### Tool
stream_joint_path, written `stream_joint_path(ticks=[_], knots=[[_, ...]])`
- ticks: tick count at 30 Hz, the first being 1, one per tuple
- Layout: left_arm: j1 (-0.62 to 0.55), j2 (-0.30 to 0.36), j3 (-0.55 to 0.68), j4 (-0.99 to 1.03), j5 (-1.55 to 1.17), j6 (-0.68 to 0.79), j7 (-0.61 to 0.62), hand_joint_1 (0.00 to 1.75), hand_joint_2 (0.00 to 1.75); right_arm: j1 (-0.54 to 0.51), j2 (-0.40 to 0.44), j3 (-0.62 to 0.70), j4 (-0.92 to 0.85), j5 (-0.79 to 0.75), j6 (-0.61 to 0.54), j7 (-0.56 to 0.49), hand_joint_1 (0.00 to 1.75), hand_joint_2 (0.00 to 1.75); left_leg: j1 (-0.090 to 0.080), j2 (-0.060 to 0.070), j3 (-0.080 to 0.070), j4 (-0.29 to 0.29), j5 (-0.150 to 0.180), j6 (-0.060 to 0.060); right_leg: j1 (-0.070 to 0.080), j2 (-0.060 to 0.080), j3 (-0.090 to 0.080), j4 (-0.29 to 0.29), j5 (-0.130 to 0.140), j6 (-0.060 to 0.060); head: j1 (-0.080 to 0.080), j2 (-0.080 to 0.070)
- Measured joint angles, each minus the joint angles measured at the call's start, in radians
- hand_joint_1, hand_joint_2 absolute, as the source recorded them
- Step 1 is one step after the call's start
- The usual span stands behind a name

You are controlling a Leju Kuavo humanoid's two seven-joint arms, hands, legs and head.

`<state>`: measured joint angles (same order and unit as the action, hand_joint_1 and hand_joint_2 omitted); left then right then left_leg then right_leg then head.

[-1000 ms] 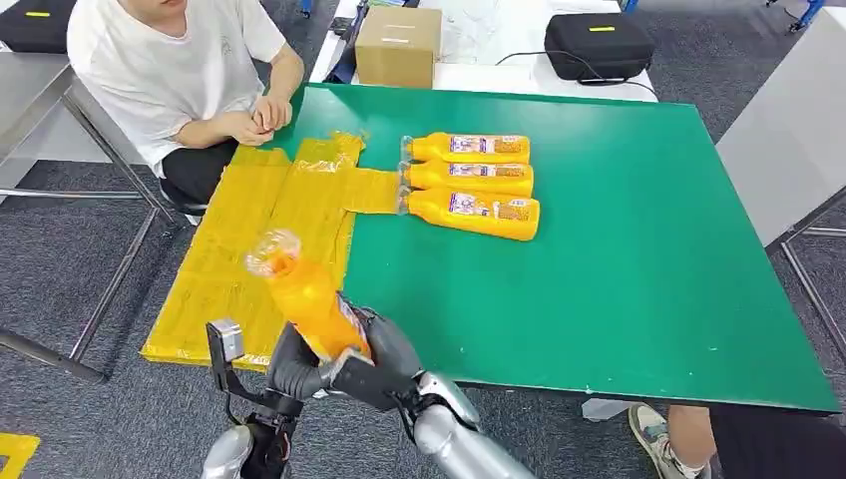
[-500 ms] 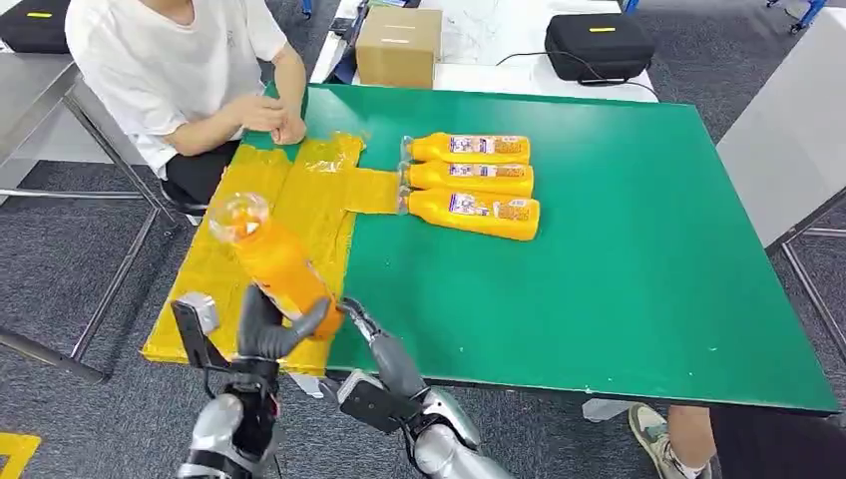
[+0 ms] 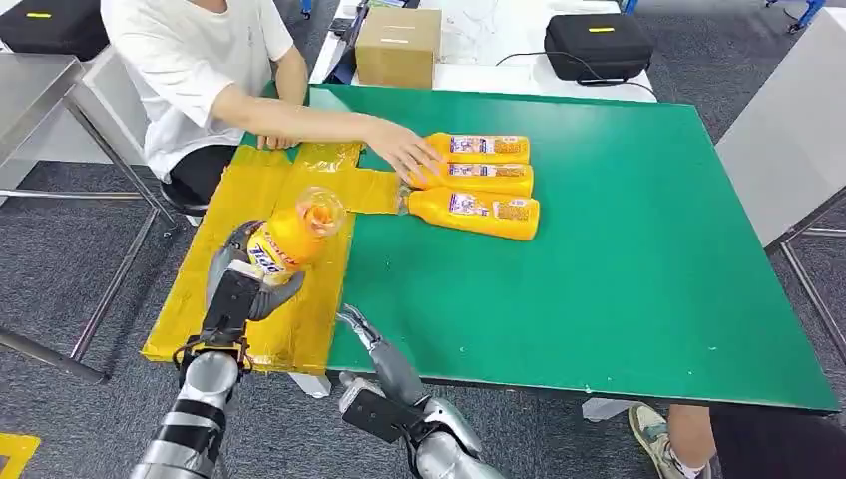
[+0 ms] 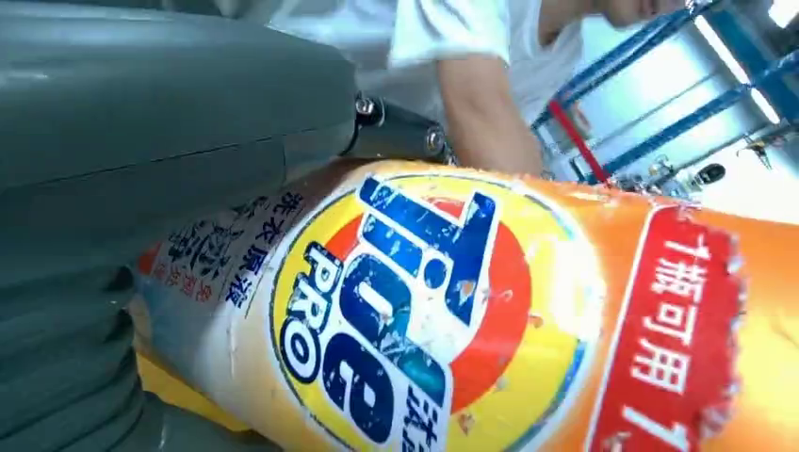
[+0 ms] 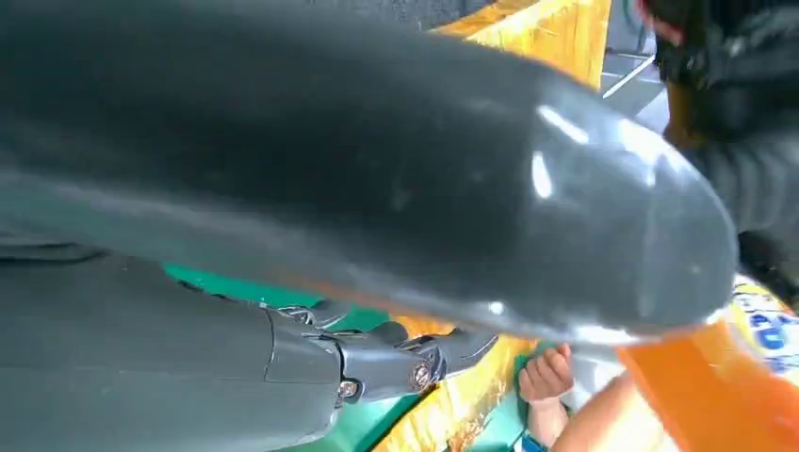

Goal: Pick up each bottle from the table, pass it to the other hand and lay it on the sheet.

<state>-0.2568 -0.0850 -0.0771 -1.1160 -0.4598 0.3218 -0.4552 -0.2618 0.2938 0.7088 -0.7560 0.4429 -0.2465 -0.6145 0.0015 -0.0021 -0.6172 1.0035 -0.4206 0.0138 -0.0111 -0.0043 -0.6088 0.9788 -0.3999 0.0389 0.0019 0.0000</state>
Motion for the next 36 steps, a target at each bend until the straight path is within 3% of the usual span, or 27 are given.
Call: stream_joint_path(ticks=[6, 7, 11, 21, 22, 23, 30, 36], knots=[[-0.123, 0.079, 0.008, 0.205, -0.296, 0.098, 0.061, 1.75, 1.75, 0.042, -0.025, 0.035, -0.095, -0.015, 0.039, -0.019, 0.00, 0.00, 0.000, 0.000, 0.000, 0.000, 0.001, 0.000, 0.000, 0.000, 0.000, 0.000, 0.000, 0.000, 0.000, 0.000], [-0.147, 0.095, 0.008, 0.246, -0.338, 0.102, 0.068, 1.75, 1.75, 0.048, -0.031, 0.044, -0.121, -0.018, 0.047, -0.019, 0.00, 1.75, 0.000, 0.000, 0.000, 0.000, 0.001, 0.000, 0.000, 0.000, 0.000, 0.000, 0.000, 0.000, 0.000, 0.000], [-0.222, 0.150, 0.012, 0.396, -0.416, 0.071, 0.108, 1.75, 1.75, 0.076, -0.060, 0.080, -0.247, -0.042, 0.074, -0.019, 0.00, 1.75, 0.000, 0.001, 0.000, 0.000, 0.001, 0.000, 0.000, 0.000, 0.000, 0.000, 0.000, 0.000, 0.000, 0.000], [-0.340, 0.198, -0.034, 0.587, -0.576, -0.091, 0.225, 1.75, 1.75, 0.105, -0.097, 0.118, -0.397, -0.056, 0.110, -0.015, 0.00, 1.75, 0.000, 0.000, 0.000, 0.000, 0.001, 0.000, 0.000, 0.000, 0.000, 0.000, 0.000, 0.000, 0.000, 0.000], [-0.350, 0.202, -0.036, 0.596, -0.572, -0.109, 0.219, 0.23, 1.75, 0.105, -0.098, 0.117, -0.399, -0.057, 0.111, -0.014, 0.00, 1.75, 0.000, -0.001, 0.000, 0.000, 0.001, 0.000, 0.000, 0.000, 0.000, 0.000, 0.000, 0.000, 0.000, 0.000], [-0.358, 0.205, -0.036, 0.603, -0.564, -0.125, 0.210, 0.00, 1.75, 0.106, -0.098, 0.117, -0.401, -0.058, 0.111, -0.013, 0.00, 0.00, 0.000, -0.001, 0.000, 0.000, 0.001, 0.000, 0.000, 0.000, 0.000, 0.000, 0.000, 0.000, 0.000, 0.000], [-0.374, 0.209, -0.011, 0.617, -0.400, -0.316, 0.042, 0.00, 1.75, 0.107, -0.098, 0.117, -0.399, -0.100, 0.146, -0.021, 0.00, 0.00, 0.000, 0.000, 0.000, 0.000, 0.001, 0.000, 0.000, 0.000, 0.000, 0.001, 0.000, 0.000, 0.000, 0.000], [-0.371, 0.226, -0.026, 0.617, -0.430, -0.312, -0.004, 0.00, 1.75, 0.107, -0.098, 0.117, -0.393, -0.120, 0.166, -0.030, 0.00, 0.00, 0.000, -0.001, 0.000, 0.000, 0.001, 0.000, 0.000, 0.000, 0.000, 0.001, 0.000, 0.000, 0.000, 0.000]])
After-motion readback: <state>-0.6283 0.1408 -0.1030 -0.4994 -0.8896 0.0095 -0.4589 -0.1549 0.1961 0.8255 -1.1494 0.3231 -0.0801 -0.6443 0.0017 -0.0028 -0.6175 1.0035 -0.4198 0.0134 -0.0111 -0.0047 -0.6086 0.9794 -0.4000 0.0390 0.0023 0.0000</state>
